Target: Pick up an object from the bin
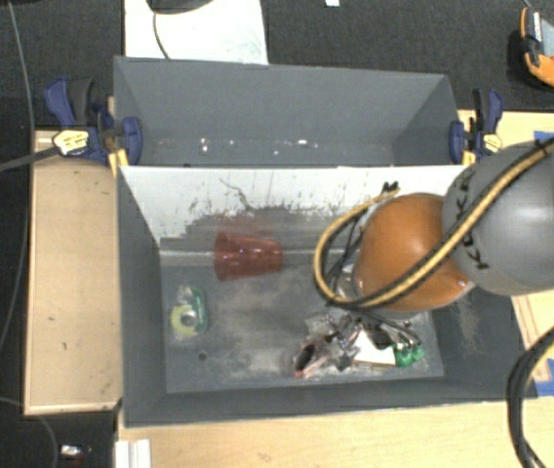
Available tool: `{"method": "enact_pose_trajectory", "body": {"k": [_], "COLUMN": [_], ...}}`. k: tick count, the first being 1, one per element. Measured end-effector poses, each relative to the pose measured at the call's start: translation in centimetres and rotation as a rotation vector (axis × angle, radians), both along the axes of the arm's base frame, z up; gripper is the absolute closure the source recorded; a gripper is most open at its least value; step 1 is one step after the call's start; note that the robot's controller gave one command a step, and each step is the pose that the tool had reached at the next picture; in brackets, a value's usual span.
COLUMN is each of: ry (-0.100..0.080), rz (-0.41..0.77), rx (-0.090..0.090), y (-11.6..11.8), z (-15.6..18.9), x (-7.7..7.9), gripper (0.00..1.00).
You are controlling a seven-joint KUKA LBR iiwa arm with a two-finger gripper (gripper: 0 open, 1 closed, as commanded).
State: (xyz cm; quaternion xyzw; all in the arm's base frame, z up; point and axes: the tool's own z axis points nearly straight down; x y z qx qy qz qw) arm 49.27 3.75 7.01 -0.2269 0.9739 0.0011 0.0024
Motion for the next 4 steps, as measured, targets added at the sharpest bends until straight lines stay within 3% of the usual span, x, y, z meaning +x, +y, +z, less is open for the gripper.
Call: {"method": "enact_pose_trajectory", "body": {"k": [2,4], "ry": [0.006,0.0], "rz": [-0.002,-0.006], "rx": [0.001,0.002], "y": [0.0,0.1], "z": [2.5,8.1], "x": [-0.2,0.0], "gripper": [1.0,1.0]}}
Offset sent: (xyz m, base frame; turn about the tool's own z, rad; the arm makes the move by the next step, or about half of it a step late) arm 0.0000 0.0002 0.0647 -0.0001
